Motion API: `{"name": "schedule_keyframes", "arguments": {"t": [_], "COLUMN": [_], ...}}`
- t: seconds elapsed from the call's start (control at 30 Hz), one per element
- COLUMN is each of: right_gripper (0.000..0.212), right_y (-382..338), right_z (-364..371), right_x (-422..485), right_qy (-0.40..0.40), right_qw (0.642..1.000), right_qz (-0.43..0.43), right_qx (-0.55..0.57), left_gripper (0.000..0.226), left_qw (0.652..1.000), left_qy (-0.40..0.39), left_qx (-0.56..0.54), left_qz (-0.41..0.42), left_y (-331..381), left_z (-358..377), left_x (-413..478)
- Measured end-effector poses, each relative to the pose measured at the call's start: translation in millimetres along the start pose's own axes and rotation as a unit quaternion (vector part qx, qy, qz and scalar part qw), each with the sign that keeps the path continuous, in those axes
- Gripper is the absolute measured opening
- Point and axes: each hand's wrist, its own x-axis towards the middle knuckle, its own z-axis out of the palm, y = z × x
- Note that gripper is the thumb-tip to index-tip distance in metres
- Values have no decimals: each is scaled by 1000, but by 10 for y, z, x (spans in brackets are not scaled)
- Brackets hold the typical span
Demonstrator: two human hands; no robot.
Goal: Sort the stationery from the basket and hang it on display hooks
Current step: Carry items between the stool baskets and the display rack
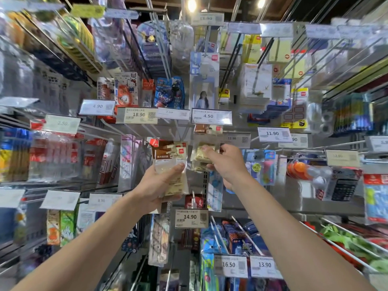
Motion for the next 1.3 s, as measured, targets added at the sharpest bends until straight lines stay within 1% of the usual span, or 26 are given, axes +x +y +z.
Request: {"name": "schedule_keyframes", "arguments": {"t": [0.17,0.3,0.37,0.43,0.5,0.53,0.57,0.63,0.67,0.7,0.73,0.8,0.87,0.9,0.97,1.03,1.07,1.17,1.23,1.3], "right_gripper": [8,4,5,18,42,54,64,78,85,87,83,61,33,25,18,9,7,21,25,24], "right_y": [99,147,168,150,89,64,40,-23,-36,-46,-45,-36,30,59,86,108,119,147,164,175], "right_z": [51,148,172,155,136,126,126,155,180,210,245,288,299,298,296,276,258,185,136,72], "right_x": [47,123,142,88,-49,-113,-160,-248,-273,-297,-325,-396,-407,-409,-420,-432,-432,-401,-352,-297], "right_qy": [22,46,49,25,-8,-25,-43,-86,-107,-128,-150,-172,-174,-172,-171,-175,-173,-132,-90,-53], "right_qw": [998,991,990,979,940,917,900,883,884,893,909,938,943,941,941,954,961,978,991,997], "right_qz": [54,121,127,100,73,66,66,81,82,71,49,-14,-58,-64,-66,-55,-49,-29,3,8], "right_qx": [-27,14,-38,-177,-334,-392,-429,-455,-448,-426,-386,-299,-277,-283,-284,-237,-210,-160,-101,-49], "left_gripper": [60,51,50,50,45,42,40,39,40,44,48,57,61,62,61,57,57,48,37,31], "left_qw": [1000,1000,1000,1000,1000,1000,1000,1000,1000,1000,1000,1000,1000,1000,1000,999,999,997,997,997], "left_qy": [-14,-11,-15,-18,-20,-19,-18,-13,-11,-10,-9,-9,-4,-3,-9,-28,-38,-59,-57,-47], "left_qx": [21,23,20,14,9,4,1,-3,-2,0,3,5,-4,-5,2,0,-8,-34,-46,-42], "left_qz": [1,-18,-19,-16,-16,-18,-21,-23,-24,-24,-24,-24,-23,-21,-18,-19,-22,-33,-39,-46], "left_y": [-23,-15,-10,-20,-19,-17,-11,0,1,3,5,23,32,35,40,61,79,110,95,73], "left_z": [-7,-52,-53,-46,-52,-53,-46,-24,-16,-11,-11,-10,4,12,31,35,30,13,2,-5], "left_x": [-5,-4,-11,-11,-14,-16,-15,-13,-12,-12,-13,-19,-34,-39,-53,-75,-86,-110,-111,-94]}}
